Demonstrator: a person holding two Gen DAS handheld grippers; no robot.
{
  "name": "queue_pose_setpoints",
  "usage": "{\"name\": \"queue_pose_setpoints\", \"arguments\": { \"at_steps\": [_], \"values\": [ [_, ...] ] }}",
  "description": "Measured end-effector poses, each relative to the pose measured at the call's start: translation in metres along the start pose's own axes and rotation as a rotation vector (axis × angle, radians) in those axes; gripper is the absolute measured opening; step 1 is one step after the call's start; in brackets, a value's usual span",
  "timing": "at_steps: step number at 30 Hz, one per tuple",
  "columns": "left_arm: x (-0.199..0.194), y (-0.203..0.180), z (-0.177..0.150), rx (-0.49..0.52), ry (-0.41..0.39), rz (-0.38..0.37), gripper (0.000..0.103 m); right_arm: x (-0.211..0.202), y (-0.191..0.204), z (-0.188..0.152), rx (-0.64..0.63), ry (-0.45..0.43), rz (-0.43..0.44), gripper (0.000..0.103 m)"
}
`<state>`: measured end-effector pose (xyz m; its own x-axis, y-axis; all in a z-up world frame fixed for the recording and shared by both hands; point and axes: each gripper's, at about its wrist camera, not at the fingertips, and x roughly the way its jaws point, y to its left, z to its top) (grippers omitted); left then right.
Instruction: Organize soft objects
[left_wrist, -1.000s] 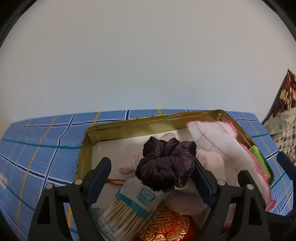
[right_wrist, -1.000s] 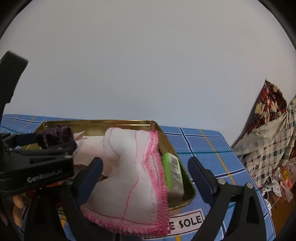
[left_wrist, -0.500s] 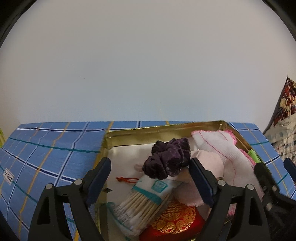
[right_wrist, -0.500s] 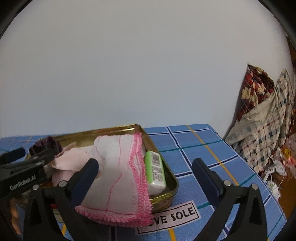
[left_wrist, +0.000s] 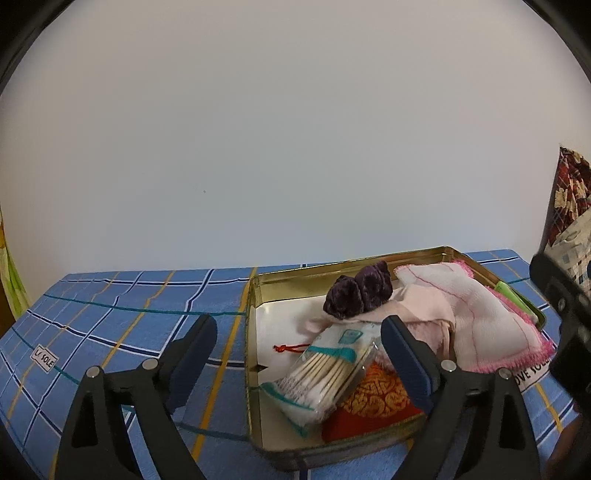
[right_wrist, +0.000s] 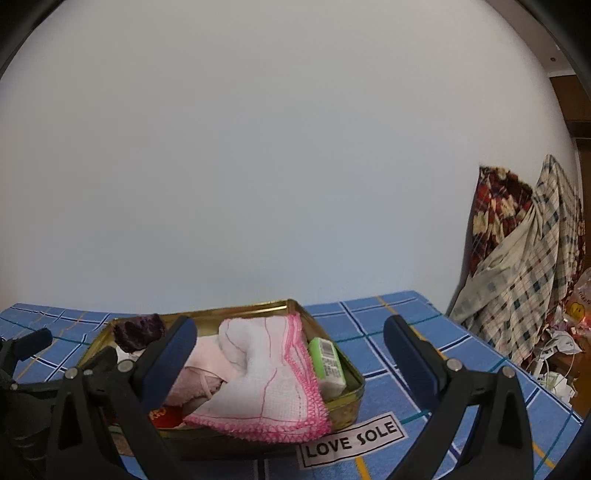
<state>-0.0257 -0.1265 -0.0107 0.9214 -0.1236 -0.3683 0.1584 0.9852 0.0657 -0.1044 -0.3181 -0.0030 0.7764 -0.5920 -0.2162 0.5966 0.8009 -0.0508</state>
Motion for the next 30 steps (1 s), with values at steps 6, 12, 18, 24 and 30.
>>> {"name": "queue_pose_setpoints", "arguments": {
  "at_steps": [6,12,18,24,30],
  "values": [
    [-0.016,0.003,-0.004,-0.010,-0.056,-0.018,0.096,-0.017,0.001,0.000,0.023,-0.058,0.016,0.103],
    [-0.038,0.000,-0.010,0.007,-0.122,-0.027,0.098,-0.045,0.006,-0.003,0.014,-0.114,0.019,0.103],
    [-0.052,0.003,-0.014,0.001,-0.135,-0.049,0.098,-0.063,0.008,-0.004,-0.011,-0.155,0.003,0.103],
    [-0.055,0.006,-0.017,-0.017,-0.135,-0.054,0.098,-0.072,0.010,-0.005,-0.023,-0.170,0.000,0.103],
    [-0.056,0.006,-0.018,-0.012,-0.138,-0.054,0.098,-0.069,0.007,-0.006,-0.015,-0.155,-0.004,0.103]
  ]
}}
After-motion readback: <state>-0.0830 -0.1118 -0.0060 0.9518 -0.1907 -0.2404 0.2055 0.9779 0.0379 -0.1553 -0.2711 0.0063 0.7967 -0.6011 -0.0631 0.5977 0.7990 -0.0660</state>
